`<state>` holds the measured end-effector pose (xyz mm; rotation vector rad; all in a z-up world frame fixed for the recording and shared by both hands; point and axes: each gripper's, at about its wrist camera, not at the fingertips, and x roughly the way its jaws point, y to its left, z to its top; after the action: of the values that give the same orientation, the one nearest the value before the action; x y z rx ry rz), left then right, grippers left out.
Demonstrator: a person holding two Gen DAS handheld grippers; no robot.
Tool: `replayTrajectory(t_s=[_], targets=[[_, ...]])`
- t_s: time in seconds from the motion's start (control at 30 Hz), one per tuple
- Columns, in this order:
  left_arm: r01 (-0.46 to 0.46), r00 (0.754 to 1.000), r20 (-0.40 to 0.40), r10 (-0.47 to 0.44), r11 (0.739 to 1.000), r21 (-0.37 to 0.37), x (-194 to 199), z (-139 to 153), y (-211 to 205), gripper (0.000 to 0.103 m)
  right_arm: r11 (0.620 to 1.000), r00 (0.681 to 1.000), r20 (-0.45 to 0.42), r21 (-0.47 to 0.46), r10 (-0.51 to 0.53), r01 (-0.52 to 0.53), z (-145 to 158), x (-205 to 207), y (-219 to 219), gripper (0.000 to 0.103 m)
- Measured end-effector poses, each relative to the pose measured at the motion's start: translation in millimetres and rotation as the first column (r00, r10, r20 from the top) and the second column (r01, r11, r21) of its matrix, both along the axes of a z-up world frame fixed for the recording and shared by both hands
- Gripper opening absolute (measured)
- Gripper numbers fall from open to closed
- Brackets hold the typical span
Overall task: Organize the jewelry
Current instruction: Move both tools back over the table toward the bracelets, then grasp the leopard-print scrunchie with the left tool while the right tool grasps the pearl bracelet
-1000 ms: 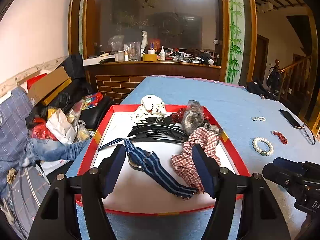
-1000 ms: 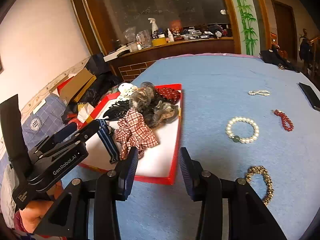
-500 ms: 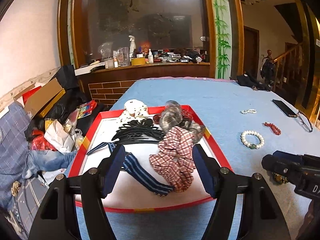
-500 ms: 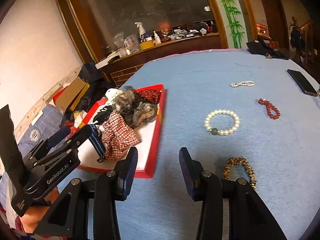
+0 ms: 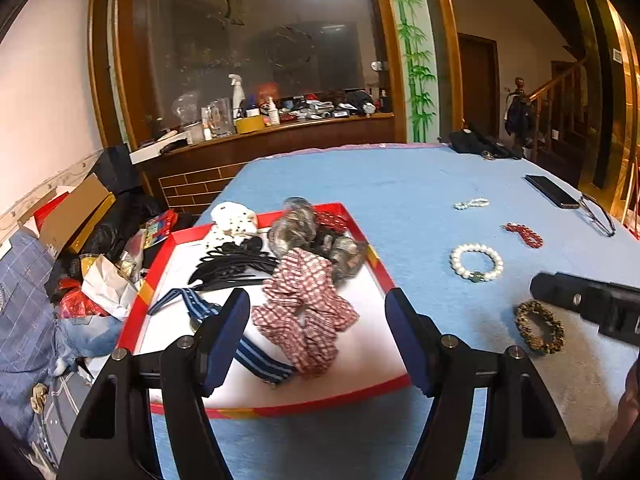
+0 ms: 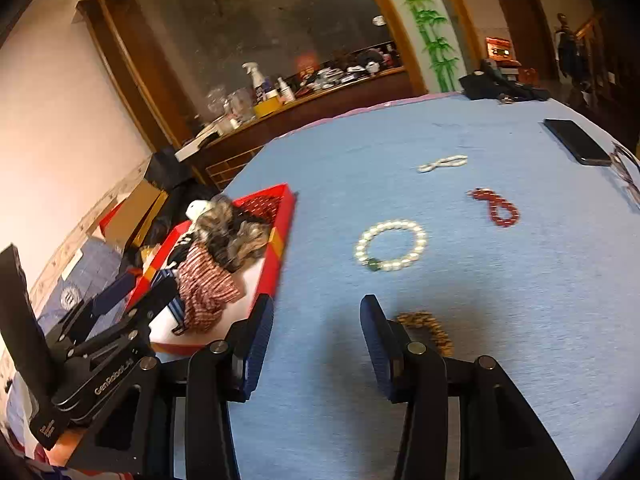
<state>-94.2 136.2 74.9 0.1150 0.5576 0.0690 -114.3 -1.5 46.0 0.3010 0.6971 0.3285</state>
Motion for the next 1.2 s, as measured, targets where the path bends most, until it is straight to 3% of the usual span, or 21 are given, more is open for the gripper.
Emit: replayTrajectory(t_s=[0.4, 0.47, 0.6, 0.73, 0.83, 1.07, 1.13, 1.2], targets=[[0.098, 0.994, -0.051, -0.098, 0.995, -0.004, 1.6, -4.2, -43.3, 0.069, 0.975, 0.979, -0.044, 0.092, -0.197, 0.2, -14.0, -3.9, -99.6, 0.051], [0.133, 0.988, -0.071, -0.134, 0.991, -0.009, 3.3, -6.0, -55.6, 0.069, 0.967, 0.977, -0.053, 0.144, -0.205, 0.21, -15.7, -5.4, -112.6, 0.051], [0.232, 0.962, -0.128, -0.24, 0.97, -0.069, 5.0, -12.5, -83.0, 0.069, 0.962, 0.977, -0.039, 0.17, -0.21, 0.214, -14.8, -9.1, -118.9, 0.052], [0.327, 0.911, -0.201, -0.359, 0.928, -0.176, 8.3, -25.7, -111.8, 0.073, 0.962, 0.979, -0.002, 0.187, -0.203, 0.2, -12.5, -14.9, -120.8, 0.054], [0.355, 0.887, -0.233, -0.4, 0.911, -0.211, 12.3, -35.8, -127.2, 0.076, 0.953, 0.979, 0.01, 0.231, -0.204, 0.196, -13.3, -17.7, -126.7, 0.057], [0.36, 0.857, -0.321, -0.402, 0.915, -0.183, 32.3, -62.7, -161.9, 0.078, 0.941, 0.98, 0.019, 0.281, -0.2, 0.187, -13.9, -20.1, -132.6, 0.057], [0.356, 0.839, -0.37, -0.399, 0.917, -0.181, 43.4, -69.9, -171.5, 0.078, 0.941, 0.979, 0.021, 0.282, -0.203, 0.189, -13.5, -20.4, -132.9, 0.057], [0.345, 0.844, -0.38, -0.379, 0.926, -0.156, 50.8, -69.8, -178.3, 0.078, 0.94, 0.979, 0.023, 0.286, -0.202, 0.187, -13.9, -21.5, -133.9, 0.057]])
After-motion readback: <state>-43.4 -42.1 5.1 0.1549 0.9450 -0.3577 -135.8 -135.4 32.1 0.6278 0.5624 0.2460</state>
